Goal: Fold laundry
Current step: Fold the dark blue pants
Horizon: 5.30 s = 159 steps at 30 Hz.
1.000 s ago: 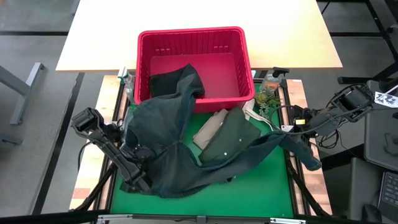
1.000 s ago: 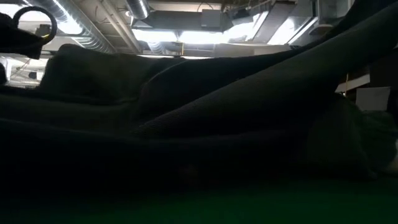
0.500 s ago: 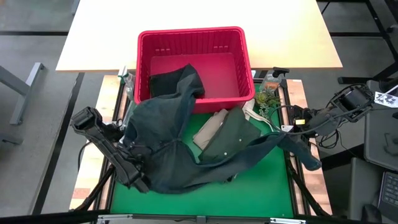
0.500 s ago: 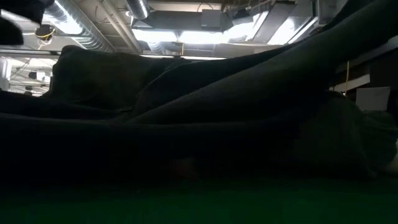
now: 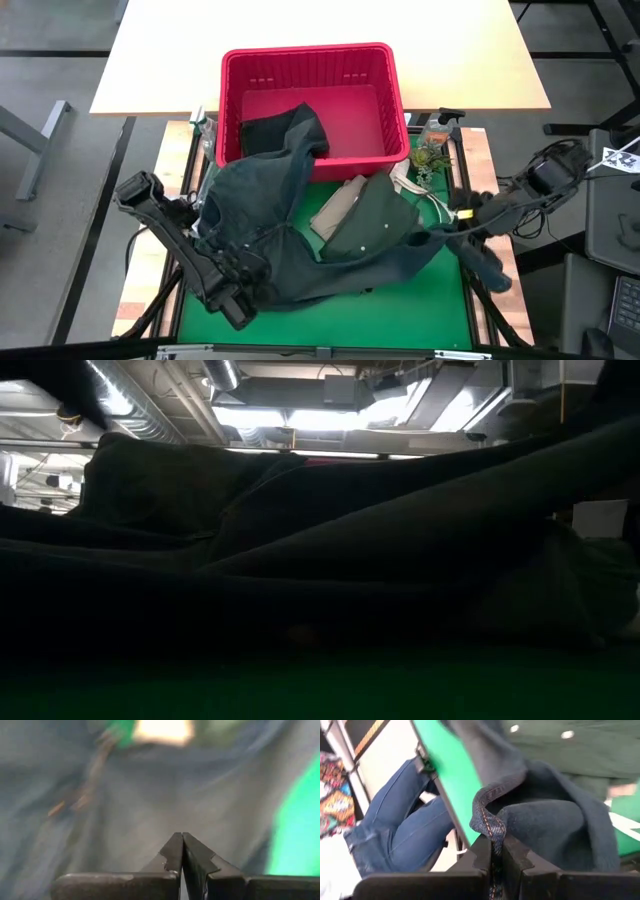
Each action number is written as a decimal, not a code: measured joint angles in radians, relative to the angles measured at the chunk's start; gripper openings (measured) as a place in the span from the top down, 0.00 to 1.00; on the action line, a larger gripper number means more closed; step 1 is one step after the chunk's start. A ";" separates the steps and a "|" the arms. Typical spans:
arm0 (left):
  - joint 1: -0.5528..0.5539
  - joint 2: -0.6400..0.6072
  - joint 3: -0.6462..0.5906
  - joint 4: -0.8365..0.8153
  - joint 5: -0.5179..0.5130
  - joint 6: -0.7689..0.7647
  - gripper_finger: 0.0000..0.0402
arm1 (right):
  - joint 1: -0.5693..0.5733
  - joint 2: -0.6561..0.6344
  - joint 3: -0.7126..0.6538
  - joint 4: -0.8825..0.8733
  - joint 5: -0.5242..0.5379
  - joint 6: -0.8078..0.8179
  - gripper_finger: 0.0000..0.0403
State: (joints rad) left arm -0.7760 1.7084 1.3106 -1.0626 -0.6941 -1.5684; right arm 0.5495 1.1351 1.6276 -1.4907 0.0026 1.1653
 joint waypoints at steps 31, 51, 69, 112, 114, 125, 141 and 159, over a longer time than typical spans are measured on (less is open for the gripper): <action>0.517 0.174 0.001 1.758 0.438 1.422 0.58 | 0.000 0.084 0.000 0.210 -0.010 -0.126 0.95; 0.532 0.380 0.267 1.795 0.577 1.562 0.62 | 0.000 0.087 0.000 0.278 0.086 -0.124 0.95; 0.530 0.415 0.303 1.749 0.574 1.552 0.62 | 0.000 0.087 0.000 0.278 0.131 -0.124 0.95; 0.632 0.412 0.301 1.248 0.423 1.263 0.99 | -0.020 0.159 -0.113 -0.082 0.274 -0.288 0.57; 0.646 0.407 0.301 1.168 0.424 1.199 0.99 | -0.038 0.154 -0.133 -0.084 0.244 -0.309 0.55; 0.715 0.356 0.301 0.879 0.427 1.132 0.99 | 0.028 0.158 -0.151 -0.038 0.189 -0.292 0.53; 0.719 0.351 0.302 0.852 0.427 1.133 0.99 | 0.347 0.470 -0.151 -0.009 0.479 -0.194 0.53; 0.719 0.353 0.302 0.853 0.455 1.133 0.99 | 0.458 0.801 -0.151 -0.082 0.522 -0.012 0.53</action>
State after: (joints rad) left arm -0.0570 2.0613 1.6123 -0.2096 -0.2391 -0.4351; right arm 1.0073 1.9364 1.4769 -1.5724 0.5248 1.1535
